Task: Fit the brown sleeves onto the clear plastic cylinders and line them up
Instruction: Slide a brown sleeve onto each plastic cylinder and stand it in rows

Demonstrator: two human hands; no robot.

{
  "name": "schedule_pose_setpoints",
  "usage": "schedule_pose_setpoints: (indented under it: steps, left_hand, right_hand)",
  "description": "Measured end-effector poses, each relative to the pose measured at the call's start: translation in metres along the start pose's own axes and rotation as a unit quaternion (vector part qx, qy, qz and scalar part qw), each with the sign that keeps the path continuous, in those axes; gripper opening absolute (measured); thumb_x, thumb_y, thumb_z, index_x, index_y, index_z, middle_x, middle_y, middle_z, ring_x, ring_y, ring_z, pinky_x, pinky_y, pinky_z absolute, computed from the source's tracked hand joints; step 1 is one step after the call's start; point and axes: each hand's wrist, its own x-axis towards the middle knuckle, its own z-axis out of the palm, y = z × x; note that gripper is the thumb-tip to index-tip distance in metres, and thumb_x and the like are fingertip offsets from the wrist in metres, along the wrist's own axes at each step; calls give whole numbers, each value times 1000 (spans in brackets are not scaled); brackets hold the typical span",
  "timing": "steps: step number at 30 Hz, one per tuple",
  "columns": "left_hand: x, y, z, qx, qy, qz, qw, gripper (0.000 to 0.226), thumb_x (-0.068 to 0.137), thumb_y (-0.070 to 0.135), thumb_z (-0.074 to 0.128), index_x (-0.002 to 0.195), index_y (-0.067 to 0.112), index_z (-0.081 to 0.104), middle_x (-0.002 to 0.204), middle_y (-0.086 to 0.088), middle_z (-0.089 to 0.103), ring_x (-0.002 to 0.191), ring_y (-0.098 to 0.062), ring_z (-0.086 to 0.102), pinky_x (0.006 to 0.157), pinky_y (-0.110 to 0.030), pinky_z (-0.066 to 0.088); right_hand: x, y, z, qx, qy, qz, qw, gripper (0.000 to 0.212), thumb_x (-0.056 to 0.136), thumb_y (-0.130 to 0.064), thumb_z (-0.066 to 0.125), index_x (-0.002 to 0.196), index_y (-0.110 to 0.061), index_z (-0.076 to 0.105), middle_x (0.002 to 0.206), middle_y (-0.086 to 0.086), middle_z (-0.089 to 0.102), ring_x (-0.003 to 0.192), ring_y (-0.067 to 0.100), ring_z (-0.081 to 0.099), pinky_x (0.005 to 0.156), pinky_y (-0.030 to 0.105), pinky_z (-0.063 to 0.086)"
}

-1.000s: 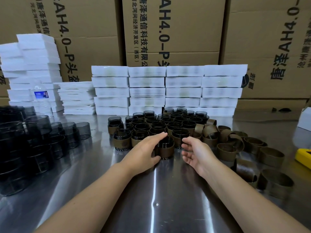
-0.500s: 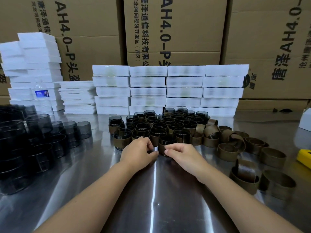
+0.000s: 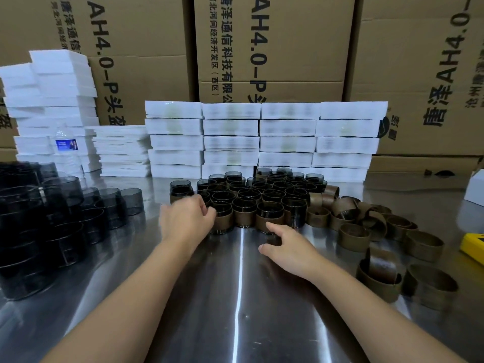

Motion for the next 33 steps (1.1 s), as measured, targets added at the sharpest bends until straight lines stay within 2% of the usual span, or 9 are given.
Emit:
schedule_pose_setpoints:
  steps: [3,5,7,9,11,16,20,29,33]
  left_hand:
    - [13,-20,-12,31,71,-21,997,18,85,35,58,89,19,66,100,-9,63,99,-31,56,83,-38,37]
    - [20,-36,-16,69,39,-80,994,35,86,35,58,112,12,65,121,-17,58,116,-34,49,96,-43,36]
    - [24,-49,-17,142,-44,-151,977,55,89,42,54,133,10,50,146,-23,39,138,-39,29,113,-53,20]
    - [25,-57,-15,210,-111,-202,950,64,92,49,48,143,11,39,156,-24,20,145,-43,11,113,-63,-1]
    - [25,-62,-13,232,-142,-226,935,63,92,51,44,143,14,40,157,-26,16,146,-44,6,109,-67,-8]
    - [26,-70,-11,223,-205,-249,920,58,92,48,44,141,17,45,157,-22,19,146,-42,1,108,-71,-5]
    - [28,-74,-15,214,-182,-272,920,69,92,60,39,147,18,34,160,-19,10,145,-45,1,109,-69,-4]
    - [29,-61,-19,239,-200,-237,920,59,90,55,45,136,19,44,141,-12,44,136,-38,31,107,-71,-4]
    - [23,-45,-16,241,-205,-184,930,56,90,54,45,135,21,46,139,-9,46,134,-36,32,107,-72,0]
  right_hand:
    - [-1,0,-3,-1,14,-6,1000,59,88,-33,59,143,-26,39,150,-8,33,138,12,30,112,28,25]
    - [-1,0,-5,8,22,-2,1000,54,88,-32,59,139,-27,43,147,-7,36,135,13,33,109,28,27]
    - [-2,-2,-5,6,22,1,1000,51,88,-32,59,137,-27,46,145,-6,38,134,14,34,109,29,30]
    - [-3,-3,-5,-1,22,0,1000,49,88,-32,59,135,-28,47,144,-5,39,133,15,35,110,31,30]
    - [-4,-4,-5,-8,22,1,1000,46,89,-32,58,134,-28,48,142,-4,40,133,16,35,110,32,30]
    - [-5,-5,-6,-13,18,2,1000,42,89,-32,57,131,-28,51,139,-3,43,130,17,38,108,32,32]
    - [-4,-4,-5,-12,16,0,1000,39,91,-28,55,129,-28,53,137,-3,45,128,17,41,106,30,34]
    - [0,-1,-4,-13,35,-8,999,34,92,-24,52,126,-28,55,134,-4,46,126,15,41,103,27,33]
    - [-2,-1,-8,-115,101,-7,988,35,92,-26,49,127,-30,53,136,-4,44,127,18,35,104,32,28]
